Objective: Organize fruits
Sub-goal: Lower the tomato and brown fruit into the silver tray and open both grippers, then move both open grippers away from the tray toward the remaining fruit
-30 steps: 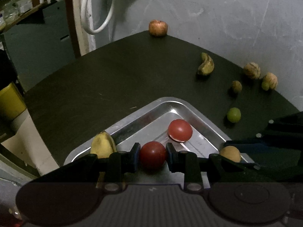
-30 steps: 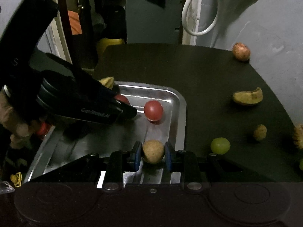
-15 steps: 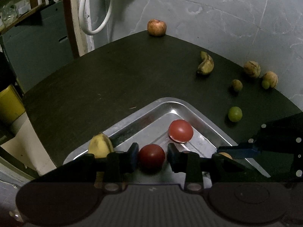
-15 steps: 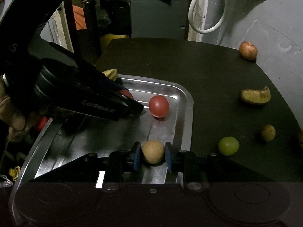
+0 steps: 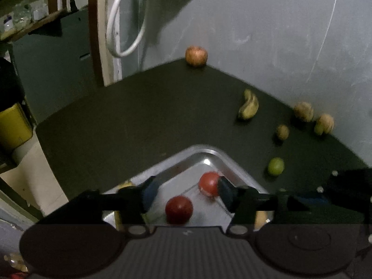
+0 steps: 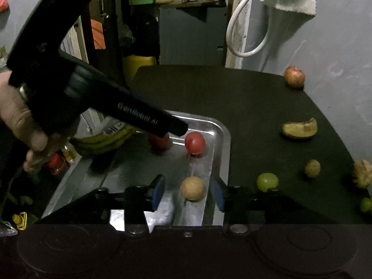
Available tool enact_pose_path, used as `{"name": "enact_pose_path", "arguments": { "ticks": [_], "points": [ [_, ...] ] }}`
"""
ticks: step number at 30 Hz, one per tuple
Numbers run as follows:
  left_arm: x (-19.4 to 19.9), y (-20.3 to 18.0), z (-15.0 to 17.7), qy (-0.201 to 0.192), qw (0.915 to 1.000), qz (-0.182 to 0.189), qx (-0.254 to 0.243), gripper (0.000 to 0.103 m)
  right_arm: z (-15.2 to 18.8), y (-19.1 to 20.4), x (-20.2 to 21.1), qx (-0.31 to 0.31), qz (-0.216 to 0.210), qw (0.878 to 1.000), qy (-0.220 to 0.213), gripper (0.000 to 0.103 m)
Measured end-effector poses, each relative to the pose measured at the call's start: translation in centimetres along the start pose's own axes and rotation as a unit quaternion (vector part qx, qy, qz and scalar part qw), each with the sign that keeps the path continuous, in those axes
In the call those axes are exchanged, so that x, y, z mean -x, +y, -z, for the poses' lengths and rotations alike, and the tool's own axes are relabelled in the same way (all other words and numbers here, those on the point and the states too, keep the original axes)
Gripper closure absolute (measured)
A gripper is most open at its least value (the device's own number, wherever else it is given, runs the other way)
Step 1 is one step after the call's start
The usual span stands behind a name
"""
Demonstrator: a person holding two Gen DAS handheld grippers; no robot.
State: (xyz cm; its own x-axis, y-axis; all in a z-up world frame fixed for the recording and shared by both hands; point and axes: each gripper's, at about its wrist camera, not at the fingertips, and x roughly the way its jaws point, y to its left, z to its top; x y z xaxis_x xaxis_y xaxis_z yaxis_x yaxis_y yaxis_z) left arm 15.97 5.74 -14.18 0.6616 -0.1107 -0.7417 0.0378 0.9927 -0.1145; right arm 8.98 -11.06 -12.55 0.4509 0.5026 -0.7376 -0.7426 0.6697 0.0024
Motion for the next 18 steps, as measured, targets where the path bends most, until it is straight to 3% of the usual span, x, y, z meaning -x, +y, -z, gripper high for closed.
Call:
{"name": "enact_pose_path", "arguments": {
  "ticks": [5, 7, 18],
  "points": [
    [2.3, -0.7, -0.7, -0.027, 0.9996, 0.0, 0.012, 0.012, 0.4, -0.7, 3.4, -0.035, 0.001, 0.999, -0.024, 0.013],
    [3.2, -1.0, -0.8, -0.034, 0.9992, 0.001, 0.02, 0.003, 0.7, -1.1, 5.0, -0.052, 0.0, 0.998, -0.032, 0.003],
    [7.6, -3.0, 1.6, -0.04, 0.9981, 0.016, 0.043, 0.0, 3.5, -2.6, 12.1, -0.098, 0.02, 0.994, -0.049, 0.001]
  ]
}}
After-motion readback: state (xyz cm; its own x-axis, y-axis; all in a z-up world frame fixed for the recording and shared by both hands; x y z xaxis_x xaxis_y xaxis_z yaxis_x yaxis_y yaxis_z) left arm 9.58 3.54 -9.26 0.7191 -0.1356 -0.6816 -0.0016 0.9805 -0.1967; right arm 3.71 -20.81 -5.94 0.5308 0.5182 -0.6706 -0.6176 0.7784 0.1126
